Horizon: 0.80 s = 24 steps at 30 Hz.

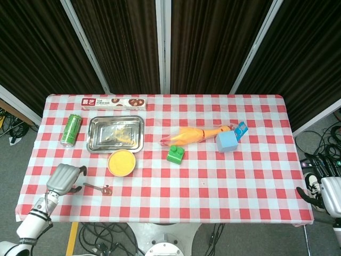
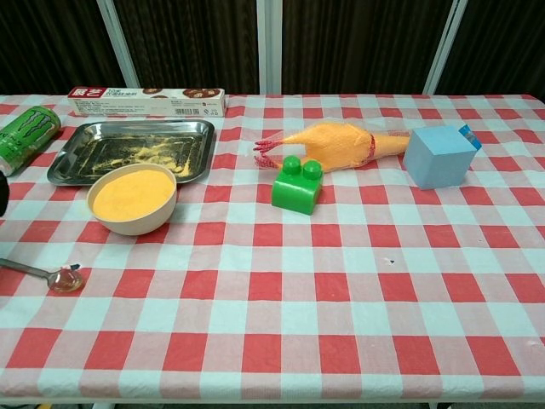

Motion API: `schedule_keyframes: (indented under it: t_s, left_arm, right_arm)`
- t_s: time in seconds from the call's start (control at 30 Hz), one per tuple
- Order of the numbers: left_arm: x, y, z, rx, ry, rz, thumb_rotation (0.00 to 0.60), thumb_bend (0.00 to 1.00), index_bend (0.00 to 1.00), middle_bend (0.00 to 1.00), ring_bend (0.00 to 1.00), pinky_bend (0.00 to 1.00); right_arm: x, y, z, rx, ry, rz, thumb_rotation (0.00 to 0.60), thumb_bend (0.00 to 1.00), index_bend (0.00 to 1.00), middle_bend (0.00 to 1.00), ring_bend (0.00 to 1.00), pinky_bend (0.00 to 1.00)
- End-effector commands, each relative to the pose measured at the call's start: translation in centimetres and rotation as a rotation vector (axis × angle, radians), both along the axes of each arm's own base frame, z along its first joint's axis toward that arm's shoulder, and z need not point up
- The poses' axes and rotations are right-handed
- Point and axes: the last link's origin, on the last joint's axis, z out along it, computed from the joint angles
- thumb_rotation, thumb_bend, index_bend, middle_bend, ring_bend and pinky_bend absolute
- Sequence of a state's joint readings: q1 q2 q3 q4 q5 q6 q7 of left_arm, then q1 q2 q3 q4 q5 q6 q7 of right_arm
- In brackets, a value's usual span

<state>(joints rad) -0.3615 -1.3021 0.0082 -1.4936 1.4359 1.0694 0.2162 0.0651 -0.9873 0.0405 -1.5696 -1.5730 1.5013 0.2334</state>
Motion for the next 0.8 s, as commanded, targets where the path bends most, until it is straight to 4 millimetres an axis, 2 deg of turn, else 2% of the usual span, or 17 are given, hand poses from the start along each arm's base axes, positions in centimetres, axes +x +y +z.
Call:
schedule_keyframes:
  t_s: [0.03,0.2,0.3,0.47,0.8]
  left_arm:
    - [-0.2,0.3,-1.7,-0.043,-0.002,0.01,0.6,0.2,0.53,0.89,0.83,0.92]
    - [-0.5,0.4,-3.1,-0.076,-0.014,0.03,0.6,0.22,0.54,0.91,0.85,0.93]
    - [-0.6,0.5,-3.7,-0.094,-0.014,0.039,0.6,0.28,0.56,0.91,0.85,0.93]
    - [-0.6,0.7,-4.0,-0.113,-0.013,0.05,0.6,0.32,0.56,0.91,0.86,0.93]
    - [-0.7,0.5,-4.3,-0.144,0.002,0.074,0.6,0.35,0.57,0.91,0.86,0.93]
  right_arm:
    - [0.0,-0.1,0.0,0.001,0.001,0.0,0.6,0.17,0.0,0.12,0.0,0.04]
    - [0.0,-0.1,-0.1,0.007,-0.001,-0.003,0.6,0.17,0.0,0.12,0.0,0.04]
    - [-0.1,-0.1,-0.1,0.007,-0.003,-0.007,0.6,0.17,0.0,0.12,0.0,0.04]
    - [-0.3,0.0,0.0,0.0,-0.002,-0.013,0.6,0.17,0.0,0.12,0.0,0.04]
    - [-0.5,0.1,0.0,-0.001,-0.005,-0.02,0.6,0.17,0.0,0.12,0.0,0.04]
